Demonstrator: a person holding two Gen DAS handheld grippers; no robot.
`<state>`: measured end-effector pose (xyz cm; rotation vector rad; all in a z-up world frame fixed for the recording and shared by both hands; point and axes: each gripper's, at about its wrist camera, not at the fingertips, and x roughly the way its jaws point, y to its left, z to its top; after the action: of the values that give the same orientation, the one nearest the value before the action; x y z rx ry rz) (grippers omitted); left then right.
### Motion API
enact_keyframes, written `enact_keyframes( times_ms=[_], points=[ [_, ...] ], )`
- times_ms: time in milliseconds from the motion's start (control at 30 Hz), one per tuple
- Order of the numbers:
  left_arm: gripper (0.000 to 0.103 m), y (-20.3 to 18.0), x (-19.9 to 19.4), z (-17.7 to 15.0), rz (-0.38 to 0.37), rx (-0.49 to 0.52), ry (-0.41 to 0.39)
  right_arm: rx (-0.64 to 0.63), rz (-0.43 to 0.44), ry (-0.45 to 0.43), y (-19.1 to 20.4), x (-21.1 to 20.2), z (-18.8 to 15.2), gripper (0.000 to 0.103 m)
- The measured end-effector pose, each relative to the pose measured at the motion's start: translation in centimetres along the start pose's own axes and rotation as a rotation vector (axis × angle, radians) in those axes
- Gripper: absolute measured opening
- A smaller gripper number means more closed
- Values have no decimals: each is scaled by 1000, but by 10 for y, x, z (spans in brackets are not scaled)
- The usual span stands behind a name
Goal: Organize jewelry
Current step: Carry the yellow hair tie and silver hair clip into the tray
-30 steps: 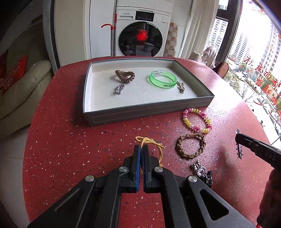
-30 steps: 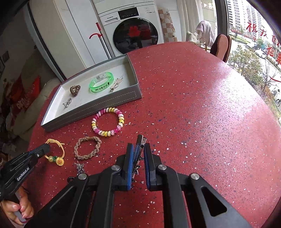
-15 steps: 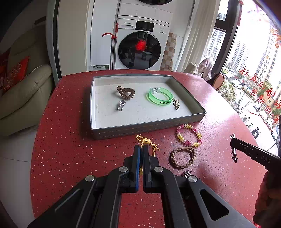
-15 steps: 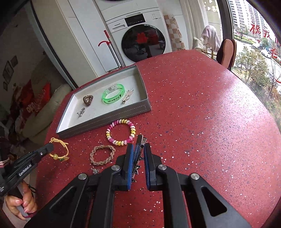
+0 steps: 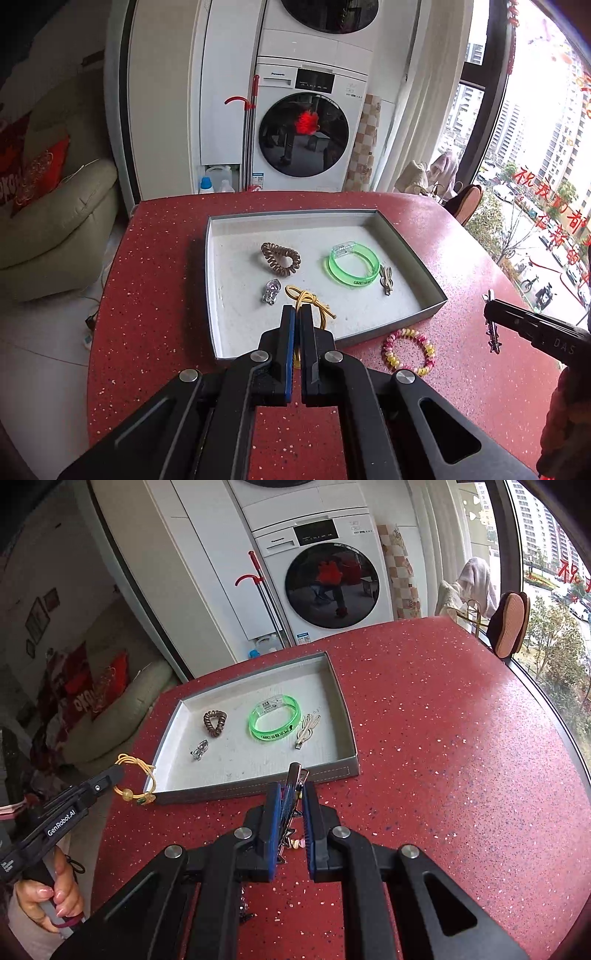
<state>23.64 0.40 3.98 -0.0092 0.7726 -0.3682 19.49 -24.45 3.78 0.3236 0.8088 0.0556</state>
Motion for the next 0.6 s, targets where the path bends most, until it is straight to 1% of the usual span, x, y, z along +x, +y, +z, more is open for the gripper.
enact_keyframes(
  times_ms=[133,267,433,600],
  points=[
    [20,3,14,15,12,5,0,-25,9,11,8,16,20,13],
    [20,3,31,27,13,8,13,-22,21,34,11,38,34,13],
    [20,-1,52,36,8,19,35,-34,8,60,10,62,47,13],
    [20,-5,74,44,-9,3,64,-26,-7,83,2,84,56,13]
  ],
)
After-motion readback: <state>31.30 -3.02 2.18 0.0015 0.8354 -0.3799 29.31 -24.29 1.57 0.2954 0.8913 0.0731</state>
